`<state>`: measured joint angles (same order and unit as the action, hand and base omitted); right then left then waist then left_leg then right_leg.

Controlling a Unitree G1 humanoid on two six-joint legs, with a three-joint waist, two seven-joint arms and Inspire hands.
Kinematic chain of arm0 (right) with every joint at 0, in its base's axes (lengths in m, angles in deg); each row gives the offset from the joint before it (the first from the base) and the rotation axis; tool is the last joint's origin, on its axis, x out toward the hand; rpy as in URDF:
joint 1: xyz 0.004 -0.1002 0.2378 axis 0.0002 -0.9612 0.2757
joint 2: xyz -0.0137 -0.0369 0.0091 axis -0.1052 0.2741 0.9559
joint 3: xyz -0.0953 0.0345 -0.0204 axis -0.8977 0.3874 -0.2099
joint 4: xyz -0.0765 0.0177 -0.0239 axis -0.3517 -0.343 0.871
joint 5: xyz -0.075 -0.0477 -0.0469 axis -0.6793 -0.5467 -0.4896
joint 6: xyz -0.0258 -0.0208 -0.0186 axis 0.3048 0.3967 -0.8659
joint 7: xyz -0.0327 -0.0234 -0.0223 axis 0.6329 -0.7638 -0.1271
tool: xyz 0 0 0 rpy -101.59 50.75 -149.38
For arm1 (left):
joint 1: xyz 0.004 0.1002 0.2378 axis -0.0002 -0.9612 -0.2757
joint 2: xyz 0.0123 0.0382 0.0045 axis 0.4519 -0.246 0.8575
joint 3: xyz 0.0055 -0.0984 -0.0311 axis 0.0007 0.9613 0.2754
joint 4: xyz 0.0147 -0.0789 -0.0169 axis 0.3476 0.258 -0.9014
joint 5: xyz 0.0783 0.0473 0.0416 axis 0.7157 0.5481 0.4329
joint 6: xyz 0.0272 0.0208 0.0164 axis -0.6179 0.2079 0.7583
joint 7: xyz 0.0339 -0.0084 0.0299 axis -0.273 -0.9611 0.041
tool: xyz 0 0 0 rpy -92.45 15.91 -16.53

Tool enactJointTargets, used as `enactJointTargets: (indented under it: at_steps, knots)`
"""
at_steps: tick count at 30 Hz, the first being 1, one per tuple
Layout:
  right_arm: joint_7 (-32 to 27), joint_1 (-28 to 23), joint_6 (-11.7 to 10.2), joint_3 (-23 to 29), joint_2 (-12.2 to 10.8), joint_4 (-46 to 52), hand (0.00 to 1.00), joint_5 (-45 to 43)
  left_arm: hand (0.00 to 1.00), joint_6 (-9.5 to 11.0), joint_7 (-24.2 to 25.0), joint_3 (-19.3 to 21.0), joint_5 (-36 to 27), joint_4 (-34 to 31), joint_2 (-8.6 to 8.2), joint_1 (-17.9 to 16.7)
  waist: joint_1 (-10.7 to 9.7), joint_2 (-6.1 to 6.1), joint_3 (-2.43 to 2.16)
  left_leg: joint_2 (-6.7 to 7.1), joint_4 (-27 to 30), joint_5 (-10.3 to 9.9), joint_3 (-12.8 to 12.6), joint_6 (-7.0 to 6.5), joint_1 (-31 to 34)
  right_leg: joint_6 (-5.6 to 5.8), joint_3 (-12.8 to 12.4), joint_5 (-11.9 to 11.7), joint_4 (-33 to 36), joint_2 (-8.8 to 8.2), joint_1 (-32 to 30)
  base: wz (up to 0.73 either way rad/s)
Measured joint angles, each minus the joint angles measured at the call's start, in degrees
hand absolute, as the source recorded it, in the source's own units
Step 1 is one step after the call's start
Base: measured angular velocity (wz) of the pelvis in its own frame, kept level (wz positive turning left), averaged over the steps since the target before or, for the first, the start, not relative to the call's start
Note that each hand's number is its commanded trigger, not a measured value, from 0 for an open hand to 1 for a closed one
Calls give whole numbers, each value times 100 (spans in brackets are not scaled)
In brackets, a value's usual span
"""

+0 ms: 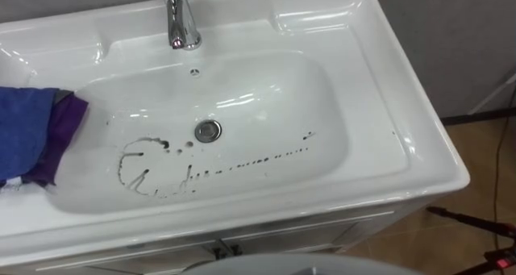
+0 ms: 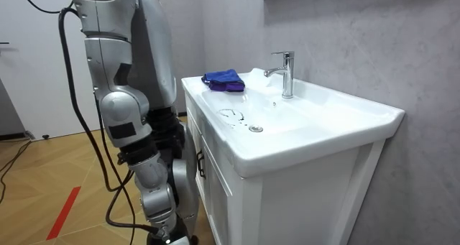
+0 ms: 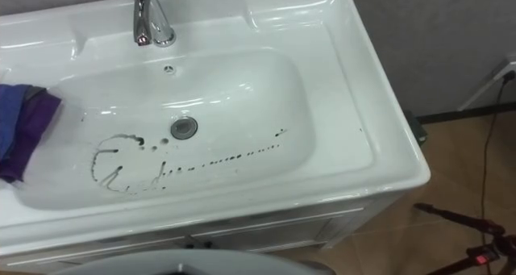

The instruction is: Wipe basin

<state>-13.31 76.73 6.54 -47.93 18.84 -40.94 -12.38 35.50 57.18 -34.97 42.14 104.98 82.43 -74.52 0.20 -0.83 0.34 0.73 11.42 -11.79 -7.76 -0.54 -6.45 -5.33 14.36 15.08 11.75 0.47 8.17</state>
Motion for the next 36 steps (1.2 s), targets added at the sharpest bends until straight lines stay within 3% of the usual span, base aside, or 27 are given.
enactJointTargets:
  at_steps: [14,22,27,31,36]
  knots:
    - [5,12,14,-167,7,-32,0,11,0,-4,-14,3,-61,4,0,37,10,26,-8,0,2,0,7,0,-13,-1,17,-1,-2,0,20,0]
    - [-1,8,68,-160,7,-23,0,8,0,-40,-84,257,-351,96,-13,-25,23,30,-11,4,45,-1,48,0,-11,0,97,0,-20,-12,94,3]
    - [-64,31,135,-157,10,-30,0,-7,0,-98,-415,344,-591,178,-24,-145,19,38,-16,12,216,-11,114,-9,95,0,227,0,-16,-39,104,12]
    - [-82,112,193,-153,32,-32,0,-1,0,-127,-616,656,-718,199,-49,-208,75,43,-18,10,213,-10,129,-9,107,-2,291,2,-14,-38,117,9]
    - [-238,151,190,-168,31,-32,0,84,0,-132,-1039,849,-821,218,-58,-211,224,10,-27,42,261,-7,330,-12,195,-2,431,3,-17,-47,91,16]
